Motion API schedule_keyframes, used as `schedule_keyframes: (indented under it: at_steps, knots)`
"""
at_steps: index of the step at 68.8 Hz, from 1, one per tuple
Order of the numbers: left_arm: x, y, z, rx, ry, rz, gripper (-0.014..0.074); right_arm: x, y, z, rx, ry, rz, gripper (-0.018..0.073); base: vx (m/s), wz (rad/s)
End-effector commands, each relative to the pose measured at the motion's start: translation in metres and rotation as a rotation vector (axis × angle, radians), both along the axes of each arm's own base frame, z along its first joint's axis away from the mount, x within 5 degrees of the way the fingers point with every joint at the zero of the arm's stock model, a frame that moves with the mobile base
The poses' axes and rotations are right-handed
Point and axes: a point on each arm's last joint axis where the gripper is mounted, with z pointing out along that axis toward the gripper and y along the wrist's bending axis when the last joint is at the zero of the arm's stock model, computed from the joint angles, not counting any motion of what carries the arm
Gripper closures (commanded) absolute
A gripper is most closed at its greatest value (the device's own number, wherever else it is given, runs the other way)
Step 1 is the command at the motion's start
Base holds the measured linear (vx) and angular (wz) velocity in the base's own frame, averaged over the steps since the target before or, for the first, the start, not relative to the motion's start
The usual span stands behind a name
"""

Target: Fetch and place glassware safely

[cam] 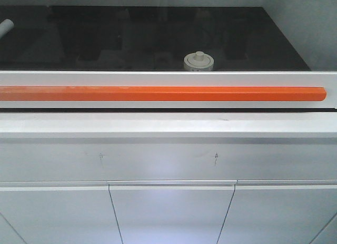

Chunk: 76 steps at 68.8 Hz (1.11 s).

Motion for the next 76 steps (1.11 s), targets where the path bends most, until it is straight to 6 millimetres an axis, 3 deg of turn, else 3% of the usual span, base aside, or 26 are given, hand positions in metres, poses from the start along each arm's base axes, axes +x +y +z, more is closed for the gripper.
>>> schedule_keyframes:
  at_steps: [1, 76]
  knots:
    - [0.0007, 0.0011, -0.0035, -0.009, -0.05, 0.014, 0.0594, 0.0003, 0.0003, 0.0007, -0.018, -0.063, 0.002, 0.0563, 0.0, 0.0]
    - [0.0007, 0.0011, -0.0035, -0.009, -0.05, 0.014, 0.0594, 0.0003, 0.0003, 0.0007, -0.018, -0.063, 0.002, 0.0563, 0.0, 0.0]
